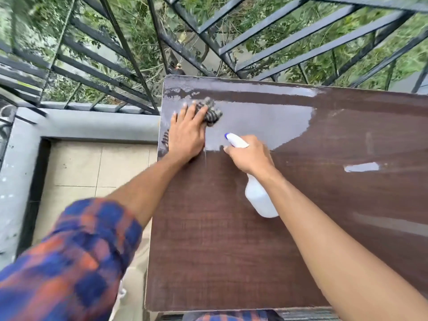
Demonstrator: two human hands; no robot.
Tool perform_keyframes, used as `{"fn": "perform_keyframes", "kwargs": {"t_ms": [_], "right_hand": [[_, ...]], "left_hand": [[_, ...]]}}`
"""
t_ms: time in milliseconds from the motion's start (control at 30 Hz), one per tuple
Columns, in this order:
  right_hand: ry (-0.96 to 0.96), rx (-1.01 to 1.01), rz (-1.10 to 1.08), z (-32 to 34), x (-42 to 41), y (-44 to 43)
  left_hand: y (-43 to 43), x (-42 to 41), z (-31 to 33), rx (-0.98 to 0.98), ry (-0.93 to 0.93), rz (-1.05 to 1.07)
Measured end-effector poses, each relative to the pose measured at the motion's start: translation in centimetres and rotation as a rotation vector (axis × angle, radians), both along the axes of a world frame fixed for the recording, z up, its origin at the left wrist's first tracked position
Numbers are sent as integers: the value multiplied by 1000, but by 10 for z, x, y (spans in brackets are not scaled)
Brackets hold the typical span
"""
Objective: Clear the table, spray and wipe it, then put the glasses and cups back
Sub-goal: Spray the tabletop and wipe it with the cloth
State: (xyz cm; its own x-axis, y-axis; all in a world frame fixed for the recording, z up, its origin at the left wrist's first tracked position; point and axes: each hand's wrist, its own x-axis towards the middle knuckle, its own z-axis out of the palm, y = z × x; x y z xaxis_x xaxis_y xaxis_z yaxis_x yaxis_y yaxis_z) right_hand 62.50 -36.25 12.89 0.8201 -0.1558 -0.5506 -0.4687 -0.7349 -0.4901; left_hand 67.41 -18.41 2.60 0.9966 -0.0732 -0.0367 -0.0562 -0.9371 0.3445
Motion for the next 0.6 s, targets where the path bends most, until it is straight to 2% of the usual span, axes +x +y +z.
{"fn": "perform_keyframes", "kwargs": {"t_ms": [233,333,467,600], "right_hand": [[-79,76,-103,1,66,7],[-69,106,-126,-2,73,7],[-41,105,-81,-4,69,16],[-37,127,-60,0,62,30]], "left_hand": [[-7,118,-1,-10,-34,62],[-8,121,-5,9,-87,89],[7,112,-9,-26,-95,349],[28,75,-10,-11,-109,376]]}}
